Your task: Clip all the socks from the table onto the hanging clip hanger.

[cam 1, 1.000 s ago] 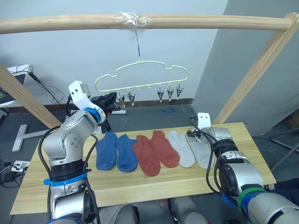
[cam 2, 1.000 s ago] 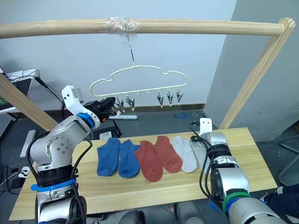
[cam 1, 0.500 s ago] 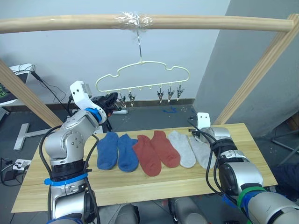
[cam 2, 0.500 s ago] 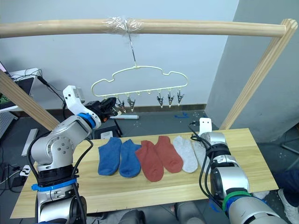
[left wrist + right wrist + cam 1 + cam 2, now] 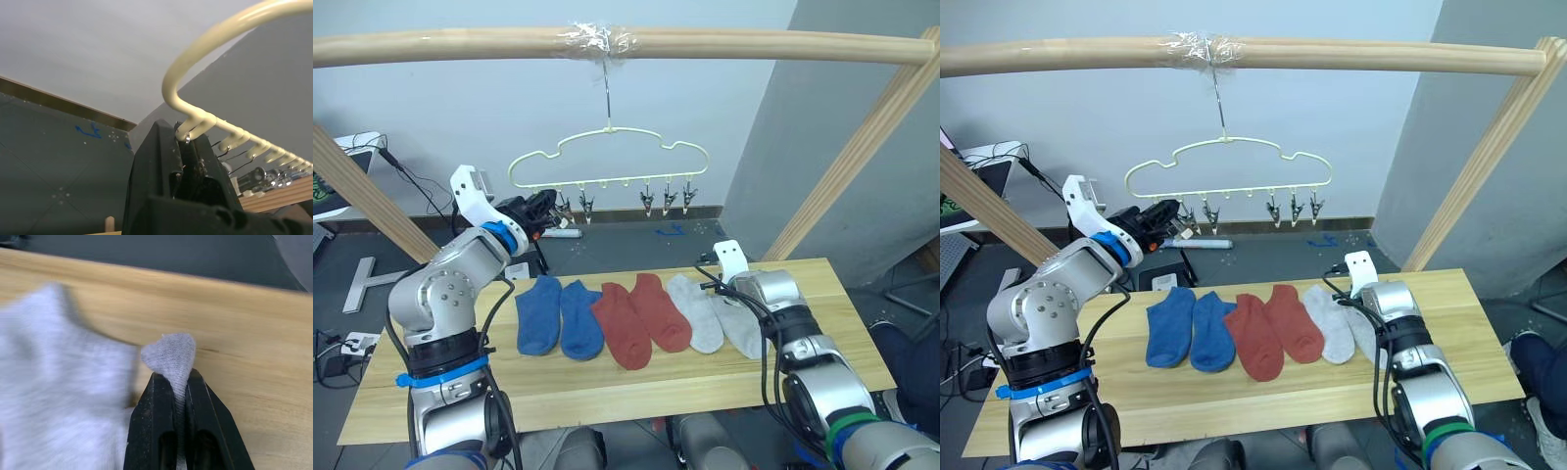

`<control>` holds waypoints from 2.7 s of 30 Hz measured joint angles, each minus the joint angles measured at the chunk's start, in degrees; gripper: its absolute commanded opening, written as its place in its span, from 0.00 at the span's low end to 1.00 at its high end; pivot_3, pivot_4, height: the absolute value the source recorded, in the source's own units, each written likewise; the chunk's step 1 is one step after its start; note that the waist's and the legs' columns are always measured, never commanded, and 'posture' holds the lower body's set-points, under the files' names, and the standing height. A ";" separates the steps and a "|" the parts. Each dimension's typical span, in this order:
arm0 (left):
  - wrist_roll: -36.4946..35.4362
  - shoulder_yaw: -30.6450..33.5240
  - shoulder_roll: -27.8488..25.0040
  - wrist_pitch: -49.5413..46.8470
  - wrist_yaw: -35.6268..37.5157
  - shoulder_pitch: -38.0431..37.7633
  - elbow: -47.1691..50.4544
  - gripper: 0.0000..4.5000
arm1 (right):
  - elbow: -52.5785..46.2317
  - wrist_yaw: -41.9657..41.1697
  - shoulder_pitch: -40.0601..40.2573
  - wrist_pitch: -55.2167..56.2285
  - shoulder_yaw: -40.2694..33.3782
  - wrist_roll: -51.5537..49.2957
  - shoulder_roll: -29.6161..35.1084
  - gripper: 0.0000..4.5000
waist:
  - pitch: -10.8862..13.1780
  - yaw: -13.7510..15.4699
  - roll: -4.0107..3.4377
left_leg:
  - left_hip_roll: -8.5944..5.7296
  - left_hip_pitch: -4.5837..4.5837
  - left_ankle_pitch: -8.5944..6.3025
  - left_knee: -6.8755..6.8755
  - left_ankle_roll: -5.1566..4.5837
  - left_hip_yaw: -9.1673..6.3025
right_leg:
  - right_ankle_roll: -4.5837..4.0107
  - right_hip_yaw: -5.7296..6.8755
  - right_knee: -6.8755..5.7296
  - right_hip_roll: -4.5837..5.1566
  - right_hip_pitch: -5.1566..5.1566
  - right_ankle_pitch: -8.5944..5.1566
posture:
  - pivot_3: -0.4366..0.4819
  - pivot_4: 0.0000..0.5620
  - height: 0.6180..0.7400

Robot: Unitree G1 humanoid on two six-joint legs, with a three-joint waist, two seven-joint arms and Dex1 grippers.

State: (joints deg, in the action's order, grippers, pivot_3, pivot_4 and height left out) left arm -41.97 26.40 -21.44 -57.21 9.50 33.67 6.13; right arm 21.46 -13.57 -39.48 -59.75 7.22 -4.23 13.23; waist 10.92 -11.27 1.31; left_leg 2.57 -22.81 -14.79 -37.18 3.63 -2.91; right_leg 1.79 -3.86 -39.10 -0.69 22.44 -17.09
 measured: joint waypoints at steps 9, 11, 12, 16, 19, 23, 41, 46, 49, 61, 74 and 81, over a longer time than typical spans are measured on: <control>-5.22 2.31 -0.89 -3.66 -0.03 1.51 -2.44 0.00 | -22.08 -7.12 -1.60 -12.01 5.26 -3.67 2.68 0.01 | 0.00 -0.08 0.00 | -0.01 -0.05 0.00 0.00 0.00 -0.07 | 0.00 0.05 0.05 0.00 0.01 0.00 | 0.17 0.29 1.00; -6.50 2.91 -0.85 -4.27 -0.22 1.69 -2.84 0.00 | -24.34 -7.64 -2.74 -14.06 5.24 -4.25 2.37 0.01 | 0.00 -0.08 0.00 | 0.00 -0.06 0.00 0.00 0.00 -0.08 | 0.00 0.05 0.04 0.01 0.02 0.00 | 0.17 0.29 1.00; -7.14 3.42 -0.84 -4.77 -0.45 1.98 -3.41 0.00 | -25.33 -7.71 -3.29 -15.21 4.95 -4.75 1.58 0.01 | 0.00 -0.08 0.00 | 0.00 -0.06 0.00 0.00 0.00 -0.10 | 0.00 0.05 0.03 0.01 0.03 0.00 | 0.17 0.29 1.00; -9.02 4.85 -0.76 -6.10 -2.11 2.82 -4.55 0.00 | -28.59 -8.52 -6.12 -18.56 3.22 -8.84 -4.26 0.01 | 0.00 -0.48 0.00 | 0.02 -0.12 0.00 0.01 0.00 -0.13 | 0.00 0.06 -0.05 -0.01 0.14 0.00 | 0.18 0.29 1.00; -10.49 5.84 -0.75 -6.79 -3.21 3.46 -4.80 0.00 | -28.68 -8.46 -8.05 -19.42 2.08 -11.00 -9.24 0.01 | 0.00 -0.55 0.00 | 0.01 -0.18 0.01 0.01 0.01 -0.13 | 0.00 0.08 -0.03 0.02 0.19 0.00 | 0.18 0.28 1.00; -12.20 7.37 -0.75 -7.58 -4.70 4.28 -6.10 0.00 | -25.68 -7.63 -8.98 -18.14 2.03 -11.67 -13.96 0.01 | -0.01 -0.53 0.01 | -0.03 -0.21 0.01 0.00 0.02 -0.12 | 0.00 0.08 0.00 0.12 0.22 0.00 | 0.19 0.27 1.00; -13.40 5.50 -0.82 -9.00 -5.63 4.17 -6.00 0.00 | -5.67 -7.73 -17.50 -3.81 3.70 -11.56 -21.23 0.01 | -0.02 -0.71 0.04 | -0.10 -0.55 0.26 -0.03 0.40 -0.05 | 0.01 0.07 -0.66 0.21 0.88 0.00 | 0.24 0.26 1.00; -13.40 5.43 -0.82 -9.00 -6.06 4.12 -5.92 0.00 | -0.43 -7.75 -20.14 -0.32 3.64 -11.58 -21.62 0.01 | -0.02 -0.67 0.04 | -0.10 -0.54 0.35 -0.03 0.52 -0.14 | 0.00 0.09 -0.82 0.18 0.91 0.00 | 0.25 0.26 1.00; -13.40 5.40 -0.81 -8.99 -6.24 4.12 -5.86 0.00 | 1.86 -7.83 -21.54 1.41 3.64 -11.62 -21.81 0.01 | -0.03 -0.62 0.05 | -0.11 -0.54 0.37 -0.03 0.55 -0.15 | 0.00 0.11 -0.85 0.18 0.91 0.00 | 0.26 0.26 1.00; -13.40 5.29 -0.70 -8.78 -6.38 4.12 -5.63 0.00 | 6.09 -8.89 -23.04 4.04 5.32 -12.73 -22.12 0.01 | -0.03 0.09 0.05 | -0.09 -0.54 0.40 -0.03 0.59 -0.15 | 0.00 0.12 -0.86 0.19 0.91 0.00 | 0.28 0.26 1.00; -13.40 5.07 0.19 -8.67 -6.47 4.12 -5.56 0.00 | 12.46 -8.98 -27.09 8.27 5.26 -12.87 -22.67 0.01 | -0.03 0.15 0.05 | -0.08 -0.54 0.41 -0.03 0.61 -0.15 | 0.00 0.14 -0.88 0.20 0.93 0.00 | 0.29 0.25 1.00; -13.38 4.92 0.37 -8.35 -6.52 3.61 -4.32 0.00 | 14.69 -9.48 -28.80 9.41 5.12 -13.29 -22.84 0.01 | -0.05 0.22 0.08 | -0.07 -0.55 0.41 -0.02 0.61 -0.13 | 0.00 0.14 -0.87 0.30 0.93 0.00 | 0.29 0.25 1.00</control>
State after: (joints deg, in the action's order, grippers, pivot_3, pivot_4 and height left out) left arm -55.35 31.31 -21.07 -65.56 2.98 37.27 1.81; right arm 36.14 -23.05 -68.28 -50.34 12.34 -17.51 -9.61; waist 10.87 -11.06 1.39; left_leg 2.50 -23.36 -14.38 -37.20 4.24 -3.04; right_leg 1.79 -3.72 -39.97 -0.39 23.37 -17.08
